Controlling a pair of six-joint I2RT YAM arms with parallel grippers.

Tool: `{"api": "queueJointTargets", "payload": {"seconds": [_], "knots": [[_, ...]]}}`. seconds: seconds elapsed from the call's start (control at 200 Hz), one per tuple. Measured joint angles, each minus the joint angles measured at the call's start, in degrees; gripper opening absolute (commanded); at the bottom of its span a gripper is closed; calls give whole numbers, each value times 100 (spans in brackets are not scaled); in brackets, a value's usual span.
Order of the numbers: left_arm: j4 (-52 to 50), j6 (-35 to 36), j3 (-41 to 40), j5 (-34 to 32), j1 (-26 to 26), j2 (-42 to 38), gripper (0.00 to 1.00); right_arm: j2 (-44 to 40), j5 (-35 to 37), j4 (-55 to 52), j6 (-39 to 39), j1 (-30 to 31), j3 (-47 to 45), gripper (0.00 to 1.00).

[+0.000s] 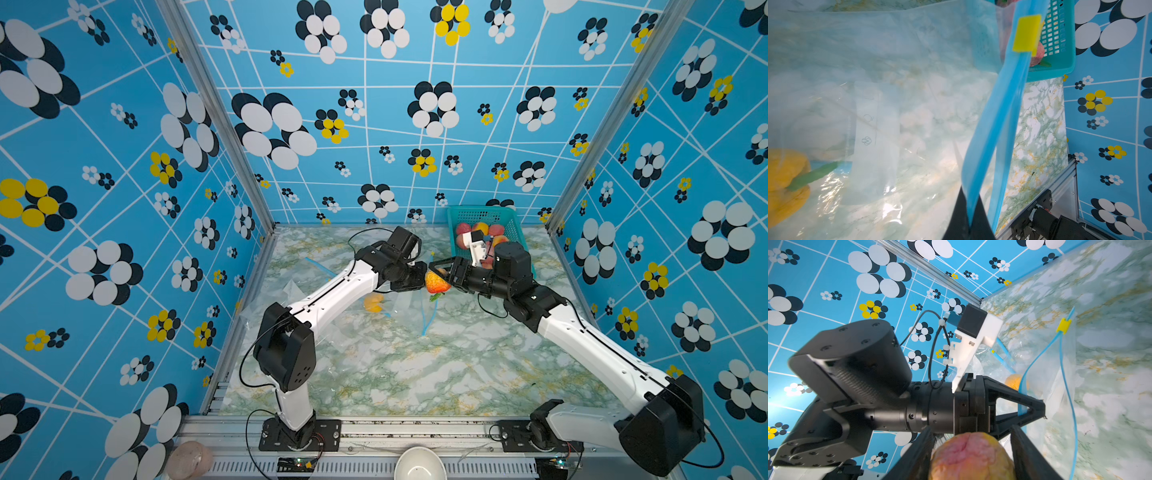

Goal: Place the peach in a zip-top bag and seal the zipper
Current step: Place the peach in the zipper food storage bag.

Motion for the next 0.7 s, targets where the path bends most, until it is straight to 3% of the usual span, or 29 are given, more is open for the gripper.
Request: {"api": "queueJointTargets", "payload": {"seconds": [0.16, 0.43, 0.55, 0.7], "knots": [[109, -162, -22, 136, 76, -35, 0, 562, 68, 1058, 560, 4, -734, 59], [109, -254, -24, 212, 0, -374, 0, 1115, 332, 1554, 903, 0, -1121, 61], [94, -249, -24, 223, -63, -549, 0, 1117, 595, 1475, 848, -2, -1097, 67], [81, -249, -24, 223, -131, -586, 0, 1165, 1001, 514, 337, 50, -603, 74]]}}
